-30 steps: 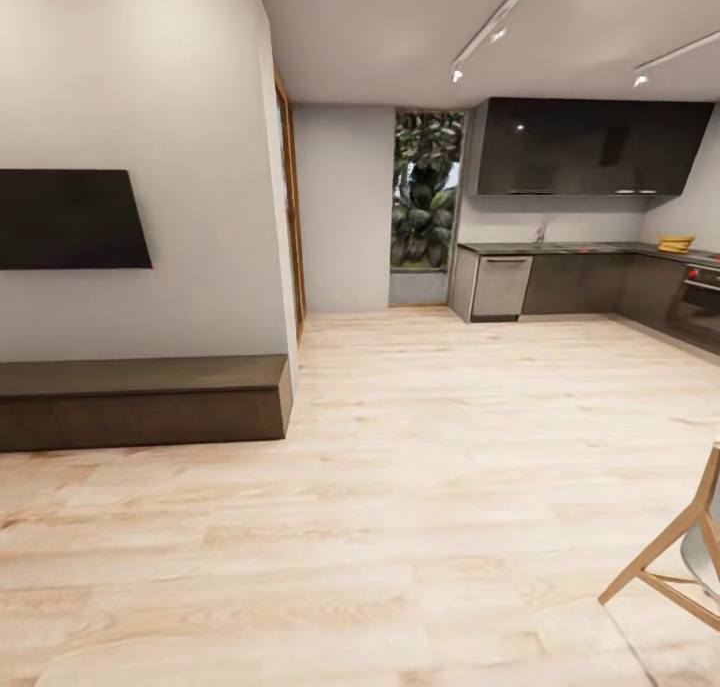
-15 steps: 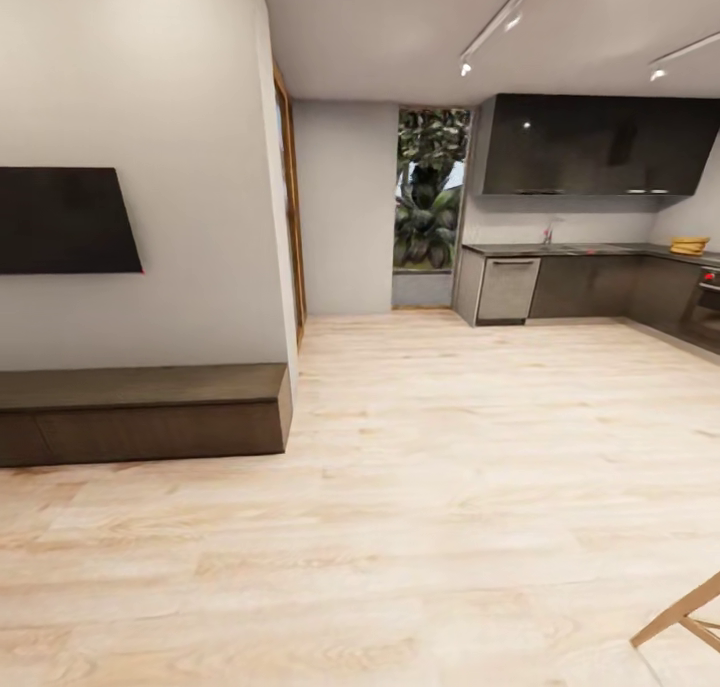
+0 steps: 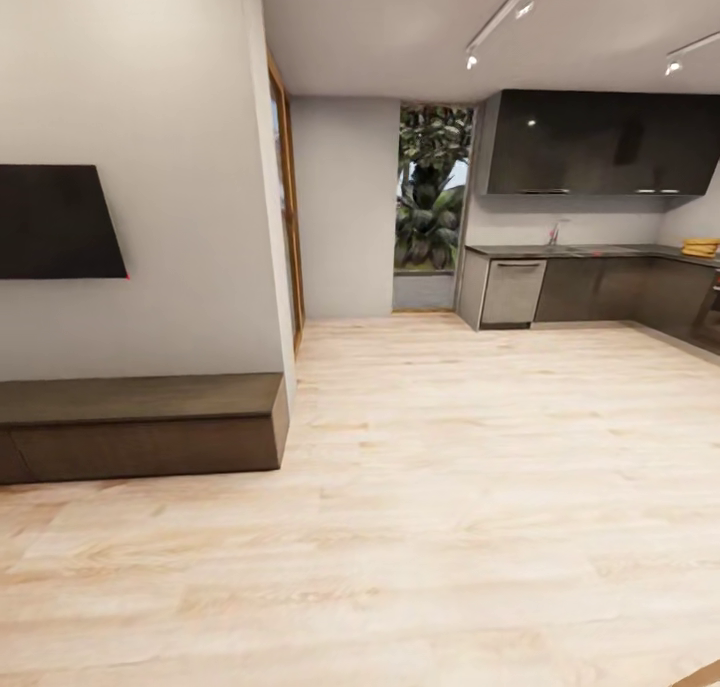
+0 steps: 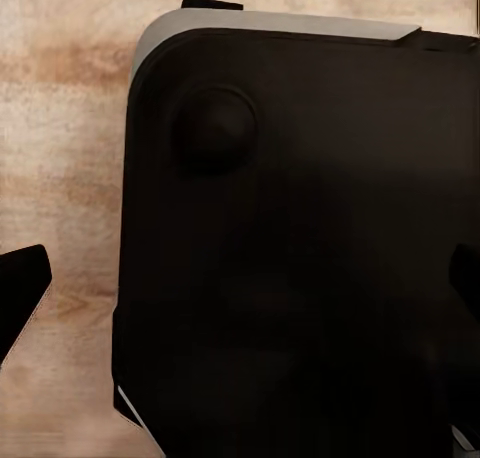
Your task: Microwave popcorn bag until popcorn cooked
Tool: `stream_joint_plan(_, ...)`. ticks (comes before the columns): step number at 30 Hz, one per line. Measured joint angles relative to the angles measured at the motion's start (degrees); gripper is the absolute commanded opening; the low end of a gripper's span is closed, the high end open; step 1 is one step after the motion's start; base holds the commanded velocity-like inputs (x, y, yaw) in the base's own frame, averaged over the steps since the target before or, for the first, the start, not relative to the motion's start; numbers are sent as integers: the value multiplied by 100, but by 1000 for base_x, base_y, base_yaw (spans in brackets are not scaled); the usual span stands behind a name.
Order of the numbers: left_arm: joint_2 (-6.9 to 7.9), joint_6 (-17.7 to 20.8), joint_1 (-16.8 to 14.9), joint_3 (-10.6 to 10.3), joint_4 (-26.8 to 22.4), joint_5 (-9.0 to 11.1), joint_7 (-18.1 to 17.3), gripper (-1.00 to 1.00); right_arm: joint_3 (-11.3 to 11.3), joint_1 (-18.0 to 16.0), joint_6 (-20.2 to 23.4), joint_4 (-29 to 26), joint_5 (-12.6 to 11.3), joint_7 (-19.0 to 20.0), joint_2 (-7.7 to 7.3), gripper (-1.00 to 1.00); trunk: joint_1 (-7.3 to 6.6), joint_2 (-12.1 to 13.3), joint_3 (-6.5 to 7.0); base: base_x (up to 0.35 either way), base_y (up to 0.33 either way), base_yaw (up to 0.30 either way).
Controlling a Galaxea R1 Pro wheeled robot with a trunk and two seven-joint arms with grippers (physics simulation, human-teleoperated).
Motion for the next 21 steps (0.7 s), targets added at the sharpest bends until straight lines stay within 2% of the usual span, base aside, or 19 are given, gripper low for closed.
stream_joint_plan(21, -15, -14, 0, 16, 0, 0, 48, 100, -9, 0, 0, 0, -21, 0, 0, 100, 0, 0, 0, 326, 0, 0)
